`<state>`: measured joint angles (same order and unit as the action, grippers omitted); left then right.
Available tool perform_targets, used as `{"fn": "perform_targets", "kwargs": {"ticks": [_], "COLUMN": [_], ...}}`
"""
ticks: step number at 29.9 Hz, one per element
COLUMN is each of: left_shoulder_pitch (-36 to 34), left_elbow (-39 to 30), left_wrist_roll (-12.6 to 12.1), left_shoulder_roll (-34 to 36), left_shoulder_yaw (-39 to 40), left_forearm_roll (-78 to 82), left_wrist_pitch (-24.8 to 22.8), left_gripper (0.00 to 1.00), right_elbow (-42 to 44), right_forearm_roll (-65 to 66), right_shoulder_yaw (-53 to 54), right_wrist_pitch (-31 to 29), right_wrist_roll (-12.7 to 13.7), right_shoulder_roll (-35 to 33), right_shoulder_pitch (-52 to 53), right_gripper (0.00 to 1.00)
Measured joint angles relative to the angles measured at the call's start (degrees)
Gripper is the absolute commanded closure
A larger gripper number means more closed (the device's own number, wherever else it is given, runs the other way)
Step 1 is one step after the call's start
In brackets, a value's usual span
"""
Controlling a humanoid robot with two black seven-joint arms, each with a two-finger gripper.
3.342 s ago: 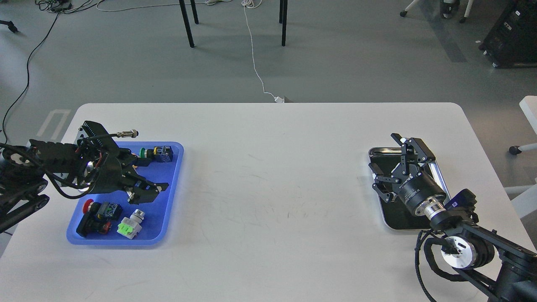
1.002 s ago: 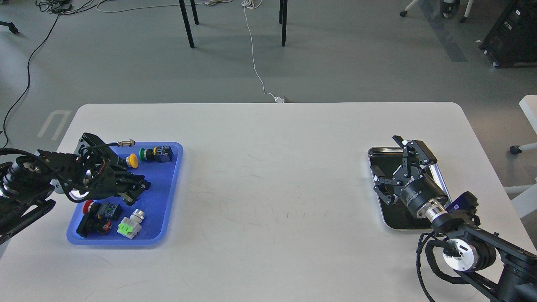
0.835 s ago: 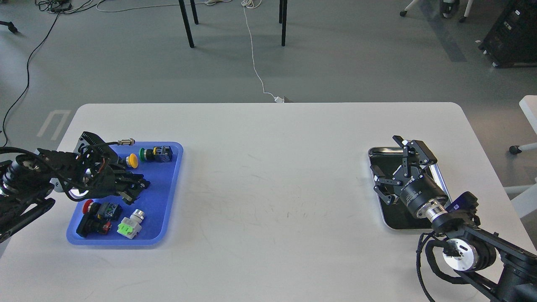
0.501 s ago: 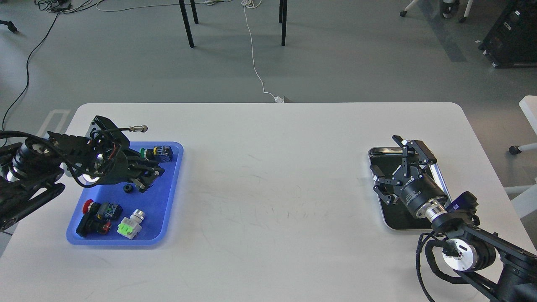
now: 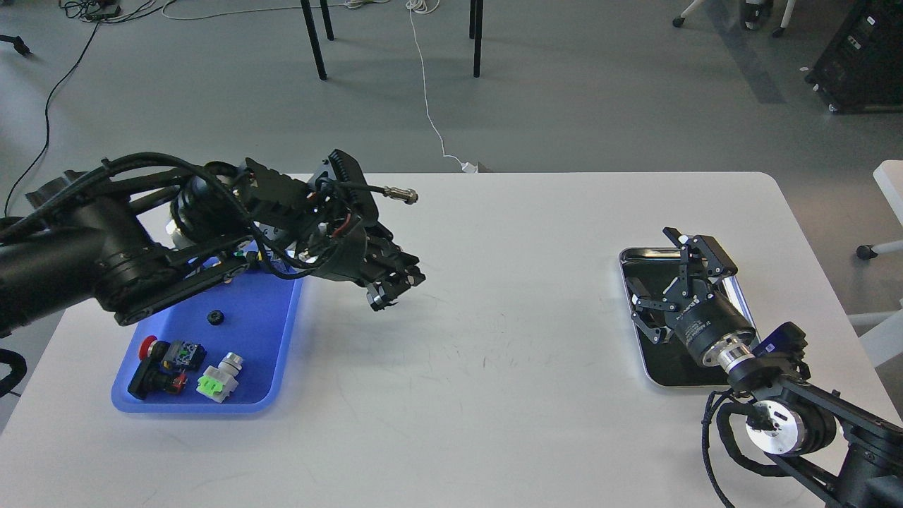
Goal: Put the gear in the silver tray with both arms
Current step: 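Lift the black gear and carry it toward the table center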
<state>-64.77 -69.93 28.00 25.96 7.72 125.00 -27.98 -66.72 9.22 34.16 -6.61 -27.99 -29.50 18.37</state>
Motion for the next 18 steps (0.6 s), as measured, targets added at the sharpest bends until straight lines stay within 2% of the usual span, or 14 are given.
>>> {"fn": "perform_targets", "kwargs": {"ticks": [12, 18], "left_shoulder_pitch": [-2.2, -1.9], "left_elbow": [17.2, 21.5], "left_wrist_roll": [0.0, 0.0], "left_shoulder_roll": [-22.3, -25.8], "left_shoulder_yaw": [-4.9, -8.5], "left_forearm_roll": [0.0, 0.0], "left_wrist_pitch": [0.0, 0.0], "left_gripper": [0.82, 0.82], "right_elbow": [-0.1, 0.0], "right_forearm_roll": [-0.7, -0.7], "right_shoulder_yaw": [0.4, 0.4], "right_wrist_pitch": [-0.2, -0.2], "right_wrist_roll": [0.0, 0.0], "right_shoulder_roll": [-2.1, -2.4], "right_shoulder_pitch": [-0.3, -0.4], "right_gripper": [0.01, 0.01]}}
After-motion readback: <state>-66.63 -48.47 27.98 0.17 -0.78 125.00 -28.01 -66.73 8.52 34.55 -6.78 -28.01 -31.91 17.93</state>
